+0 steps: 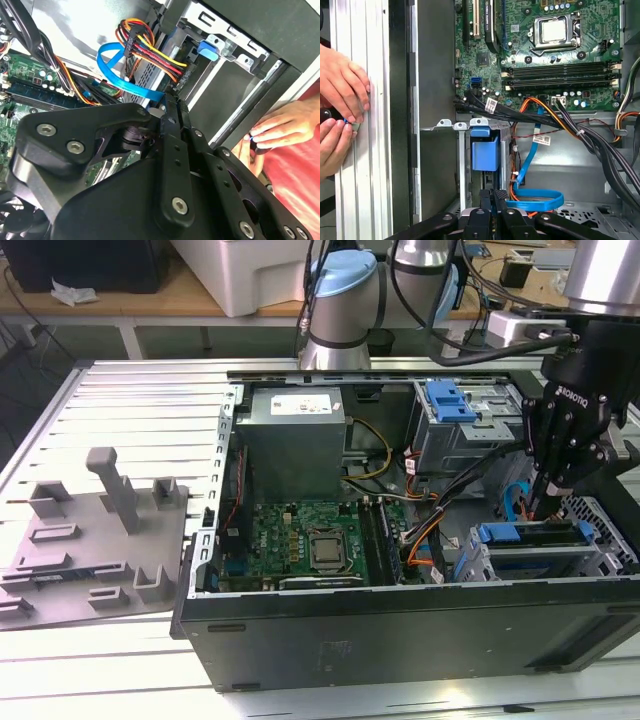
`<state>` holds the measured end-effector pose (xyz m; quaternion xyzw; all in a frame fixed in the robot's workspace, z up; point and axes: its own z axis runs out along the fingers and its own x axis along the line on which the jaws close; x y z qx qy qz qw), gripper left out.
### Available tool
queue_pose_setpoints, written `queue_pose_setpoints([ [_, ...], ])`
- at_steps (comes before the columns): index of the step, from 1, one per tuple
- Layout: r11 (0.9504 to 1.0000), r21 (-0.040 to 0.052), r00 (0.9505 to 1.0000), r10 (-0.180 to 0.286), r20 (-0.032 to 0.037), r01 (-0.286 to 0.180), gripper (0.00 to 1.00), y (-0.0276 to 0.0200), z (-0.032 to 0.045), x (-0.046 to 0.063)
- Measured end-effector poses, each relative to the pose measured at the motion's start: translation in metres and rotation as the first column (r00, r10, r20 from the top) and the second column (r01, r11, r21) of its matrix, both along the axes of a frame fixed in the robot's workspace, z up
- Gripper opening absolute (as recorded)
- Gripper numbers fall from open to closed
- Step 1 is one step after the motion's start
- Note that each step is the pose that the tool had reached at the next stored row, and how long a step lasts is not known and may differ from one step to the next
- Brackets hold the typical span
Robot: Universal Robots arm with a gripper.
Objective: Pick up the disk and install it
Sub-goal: 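Insert the second disk wire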
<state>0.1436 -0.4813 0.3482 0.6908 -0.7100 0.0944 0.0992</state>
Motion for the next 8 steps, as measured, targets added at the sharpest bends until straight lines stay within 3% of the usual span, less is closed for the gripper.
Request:
queue_pose_setpoints([
  [4,1.0000,0.0017,1.0000,0.000,0.0034,0.000,0.17,0.0000,-0.0002,-0.0007],
  [5,1.0000,0.0037,1.0000,0.000,0.0038,0.000,0.24,0.0000,-0.0002,-0.0007],
  [8,0.9999,0.0159,1.0000,0.000,0.0053,-0.001,0.24,0.0000,-0.0001,-0.0008],
])
